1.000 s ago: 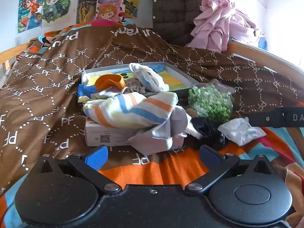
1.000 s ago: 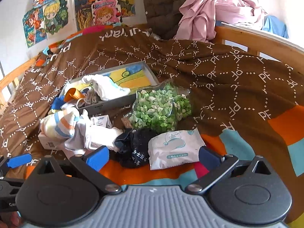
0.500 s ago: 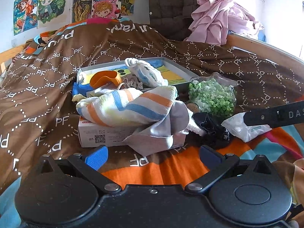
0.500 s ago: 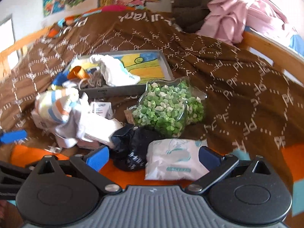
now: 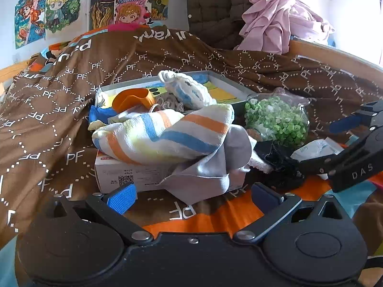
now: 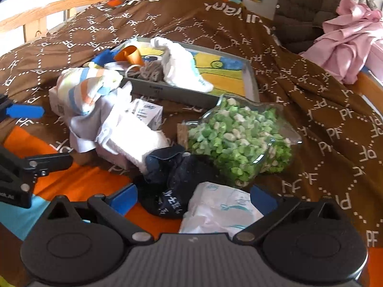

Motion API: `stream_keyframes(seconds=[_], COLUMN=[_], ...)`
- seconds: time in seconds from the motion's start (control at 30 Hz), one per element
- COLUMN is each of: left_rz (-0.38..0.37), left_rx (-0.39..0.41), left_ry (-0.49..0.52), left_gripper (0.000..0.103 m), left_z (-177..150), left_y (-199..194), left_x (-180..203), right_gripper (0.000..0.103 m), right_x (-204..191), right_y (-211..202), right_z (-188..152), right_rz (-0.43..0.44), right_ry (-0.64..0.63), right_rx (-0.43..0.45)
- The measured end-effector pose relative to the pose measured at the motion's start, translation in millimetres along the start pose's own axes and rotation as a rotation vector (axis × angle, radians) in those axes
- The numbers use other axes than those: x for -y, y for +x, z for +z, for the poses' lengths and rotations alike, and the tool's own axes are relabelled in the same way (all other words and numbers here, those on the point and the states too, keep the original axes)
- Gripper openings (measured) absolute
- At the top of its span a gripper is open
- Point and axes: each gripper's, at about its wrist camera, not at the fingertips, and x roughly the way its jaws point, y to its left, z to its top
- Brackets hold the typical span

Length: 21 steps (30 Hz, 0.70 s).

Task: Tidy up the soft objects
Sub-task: 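Grasp the grey cloth with the left tool while the right tool grasps the navy printed cloth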

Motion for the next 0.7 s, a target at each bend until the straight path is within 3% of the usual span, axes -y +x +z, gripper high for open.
stream_keyframes(seconds=[0.27,0.47,0.7], left_rz=[0.005,0.017,-0.010], left_rx=[-0.003,-0.034,-0.018], left_ry=[0.013,-0.016,-0.071], left_gripper=[0.102,0.102,0.102], left_z=[0,-3,0], left_y=[8,13,16], left_x=[2,-2,-6], right_gripper=[0.101,0.092,0.080], right_x=[-13,-29,-31], right_y=[9,15,22], right_z=[5,3,1], right_rz=[0.048,0.035,0.026], right_ry=[-0.089,-0.237,-0.257], right_rx=[0.047,0.046,0.019])
